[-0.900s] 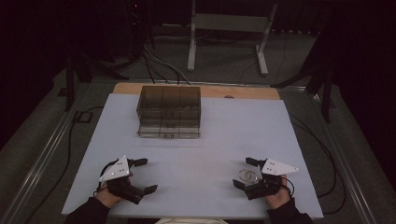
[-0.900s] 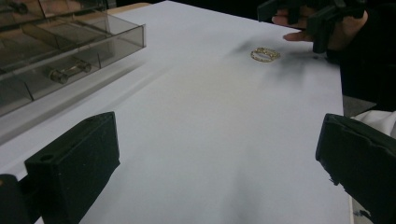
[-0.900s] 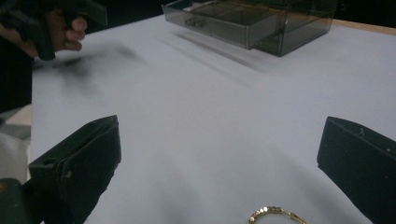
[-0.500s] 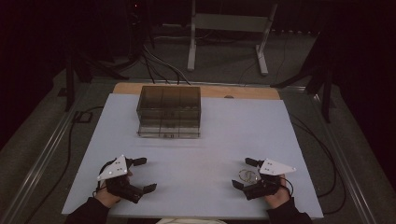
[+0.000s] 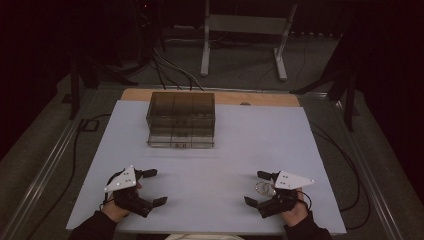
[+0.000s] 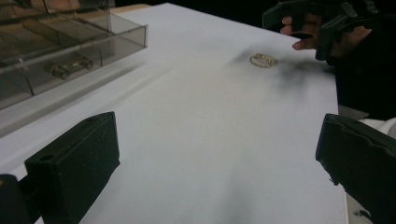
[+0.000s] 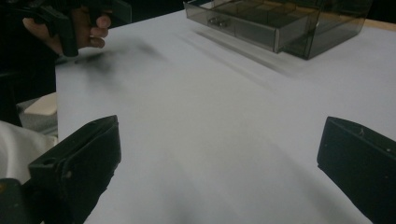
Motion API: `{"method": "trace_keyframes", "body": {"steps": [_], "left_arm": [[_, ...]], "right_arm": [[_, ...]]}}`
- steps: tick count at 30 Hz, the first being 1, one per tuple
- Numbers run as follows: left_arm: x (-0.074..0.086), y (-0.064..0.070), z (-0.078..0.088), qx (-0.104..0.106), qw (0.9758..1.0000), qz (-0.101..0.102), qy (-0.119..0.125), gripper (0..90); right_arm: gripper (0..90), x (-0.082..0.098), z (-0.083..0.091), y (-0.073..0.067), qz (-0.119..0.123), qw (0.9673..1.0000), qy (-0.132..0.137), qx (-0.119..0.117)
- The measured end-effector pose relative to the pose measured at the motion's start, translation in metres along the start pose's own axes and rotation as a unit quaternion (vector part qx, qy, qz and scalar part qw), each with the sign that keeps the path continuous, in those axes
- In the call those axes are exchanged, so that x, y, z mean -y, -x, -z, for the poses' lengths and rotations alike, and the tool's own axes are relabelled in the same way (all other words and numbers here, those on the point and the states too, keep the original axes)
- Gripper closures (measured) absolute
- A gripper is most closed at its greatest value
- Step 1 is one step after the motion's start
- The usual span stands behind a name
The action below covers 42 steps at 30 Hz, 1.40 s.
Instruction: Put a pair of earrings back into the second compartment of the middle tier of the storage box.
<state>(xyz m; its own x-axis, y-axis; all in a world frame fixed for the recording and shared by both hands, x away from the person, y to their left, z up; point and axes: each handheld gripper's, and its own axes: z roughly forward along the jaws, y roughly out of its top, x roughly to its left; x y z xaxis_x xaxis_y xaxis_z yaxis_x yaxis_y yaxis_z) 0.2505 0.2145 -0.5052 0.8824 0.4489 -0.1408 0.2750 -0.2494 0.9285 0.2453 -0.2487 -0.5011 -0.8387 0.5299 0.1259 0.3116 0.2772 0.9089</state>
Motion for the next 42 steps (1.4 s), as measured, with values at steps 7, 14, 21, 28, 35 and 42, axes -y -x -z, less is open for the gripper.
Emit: {"method": "trace_keyframes", "body": {"steps": [7,14,21,28,35,42], "left_arm": [[0.001,0.000,-0.001,0.004,1.0000,0.001,-0.002,0.6],[0.000,0.001,-0.001,0.004,1.0000,0.000,0.000,0.6],[0.001,0.000,-0.001,0.005,1.0000,0.000,-0.002,0.5],[0.001,0.000,-0.001,0.005,1.0000,0.001,0.000,0.5],[0.001,0.000,-0.001,0.006,1.0000,0.002,0.001,0.5],[0.000,0.000,-0.001,0.007,1.0000,0.003,0.004,0.6]], "right_arm": [[0.0,-0.010,0.001,-0.007,-0.003,0.9999,0.014,-0.006],[0.0,-0.024,0.007,-0.004,-0.003,0.9993,0.036,-0.002],[0.0,-0.032,0.014,0.001,-0.001,0.9985,0.052,0.015],[0.0,-0.034,0.018,0.009,-0.001,0.9979,0.056,0.033],[0.0,-0.031,0.023,0.023,-0.020,0.9964,0.055,0.061],[0.0,-0.024,0.027,0.032,-0.033,0.9953,0.045,0.080]]}}
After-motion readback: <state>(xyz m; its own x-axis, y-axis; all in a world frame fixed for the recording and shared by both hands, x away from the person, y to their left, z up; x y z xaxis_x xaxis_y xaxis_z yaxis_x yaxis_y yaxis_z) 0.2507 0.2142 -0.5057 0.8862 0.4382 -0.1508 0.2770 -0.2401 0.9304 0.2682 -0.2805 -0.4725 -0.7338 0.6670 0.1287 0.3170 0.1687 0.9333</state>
